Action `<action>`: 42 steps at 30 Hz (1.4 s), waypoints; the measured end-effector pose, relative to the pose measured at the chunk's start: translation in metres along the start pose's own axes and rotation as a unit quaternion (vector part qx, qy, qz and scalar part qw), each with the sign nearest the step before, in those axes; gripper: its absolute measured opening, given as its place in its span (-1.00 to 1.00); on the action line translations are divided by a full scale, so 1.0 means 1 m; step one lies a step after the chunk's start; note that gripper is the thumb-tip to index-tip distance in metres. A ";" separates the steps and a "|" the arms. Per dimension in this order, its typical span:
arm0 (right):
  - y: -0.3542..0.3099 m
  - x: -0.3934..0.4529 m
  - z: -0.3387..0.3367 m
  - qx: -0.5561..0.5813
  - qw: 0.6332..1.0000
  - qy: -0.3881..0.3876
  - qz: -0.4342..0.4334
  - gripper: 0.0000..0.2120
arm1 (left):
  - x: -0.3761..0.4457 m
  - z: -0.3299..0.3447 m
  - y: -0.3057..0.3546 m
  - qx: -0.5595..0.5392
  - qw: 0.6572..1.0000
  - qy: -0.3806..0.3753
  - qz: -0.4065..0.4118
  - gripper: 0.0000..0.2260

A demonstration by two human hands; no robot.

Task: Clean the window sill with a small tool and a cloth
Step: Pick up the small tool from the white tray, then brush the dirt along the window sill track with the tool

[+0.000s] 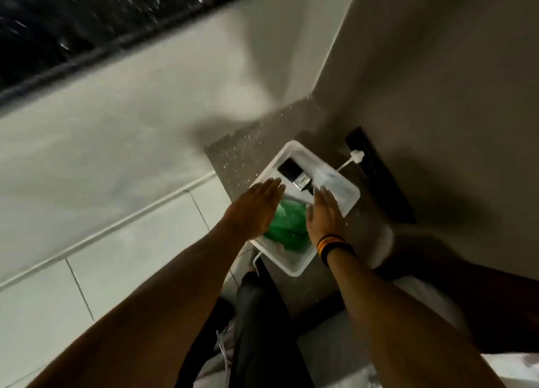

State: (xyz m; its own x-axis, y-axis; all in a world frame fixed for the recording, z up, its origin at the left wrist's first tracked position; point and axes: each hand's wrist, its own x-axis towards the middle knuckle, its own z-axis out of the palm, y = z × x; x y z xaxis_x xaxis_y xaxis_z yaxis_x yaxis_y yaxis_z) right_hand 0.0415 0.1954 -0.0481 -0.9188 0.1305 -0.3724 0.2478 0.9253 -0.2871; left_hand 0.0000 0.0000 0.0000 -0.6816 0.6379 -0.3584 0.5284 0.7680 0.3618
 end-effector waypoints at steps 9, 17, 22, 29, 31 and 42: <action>0.017 0.066 0.024 -0.097 0.993 0.012 0.069 -0.69 | 0.041 0.034 -0.022 -0.008 0.999 0.041 -0.002 -0.37; 0.004 0.051 -0.004 0.154 0.970 -0.070 0.174 -0.68 | 0.007 0.001 -0.027 -0.015 0.996 0.089 -0.010 -0.35; -0.022 0.009 -0.052 0.387 0.884 -0.107 0.237 -0.79 | -0.028 -0.039 -0.020 -0.015 0.991 0.128 -0.028 -0.37; -0.132 -0.086 -0.196 0.614 0.763 -0.114 0.167 -0.92 | -0.100 -0.132 -0.017 0.014 0.986 0.168 -0.022 -0.22; -0.172 -0.101 -0.237 0.635 0.753 -0.126 0.119 -0.93 | -0.123 -0.171 -0.020 -0.001 0.967 0.251 -0.052 -0.35; -0.439 -0.100 -0.376 0.498 0.840 -0.029 -0.213 -0.72 | -0.275 -0.307 -0.118 -0.047 0.858 0.447 -0.249 -0.44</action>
State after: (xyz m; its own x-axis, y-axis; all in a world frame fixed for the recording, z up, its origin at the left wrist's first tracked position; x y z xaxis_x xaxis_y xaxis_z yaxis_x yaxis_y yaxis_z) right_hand -0.0907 -0.0900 0.4474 -0.9799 -0.1819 -0.0823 0.0604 0.1230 -0.9906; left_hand -0.0301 -0.2840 0.3197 -0.9488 -0.0996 0.2996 0.0440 0.8980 0.4379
